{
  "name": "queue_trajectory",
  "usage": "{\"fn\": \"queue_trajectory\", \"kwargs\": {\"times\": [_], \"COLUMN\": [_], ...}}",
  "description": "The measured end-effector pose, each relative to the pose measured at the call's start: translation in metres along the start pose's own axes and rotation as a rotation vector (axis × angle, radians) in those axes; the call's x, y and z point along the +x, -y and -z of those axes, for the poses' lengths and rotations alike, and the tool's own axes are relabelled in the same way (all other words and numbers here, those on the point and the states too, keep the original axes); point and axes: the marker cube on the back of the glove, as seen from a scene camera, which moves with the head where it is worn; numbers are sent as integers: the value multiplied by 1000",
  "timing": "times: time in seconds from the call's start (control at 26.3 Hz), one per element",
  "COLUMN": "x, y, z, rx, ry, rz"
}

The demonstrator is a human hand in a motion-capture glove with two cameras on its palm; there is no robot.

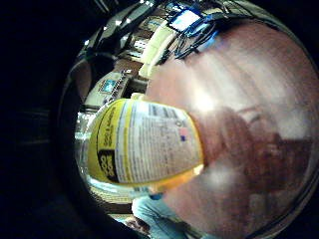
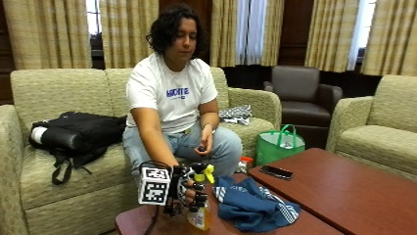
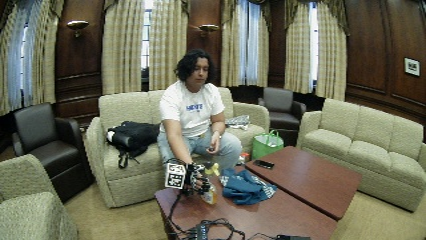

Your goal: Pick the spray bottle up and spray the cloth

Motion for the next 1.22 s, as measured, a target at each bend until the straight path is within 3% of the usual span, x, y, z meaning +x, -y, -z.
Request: {"fn": "queue_trajectory", "kwargs": {"times": [1.22], "x": [-3], "y": [82], "z": [-40], "rx": [17], "ry": [-67], "rz": [60]}}
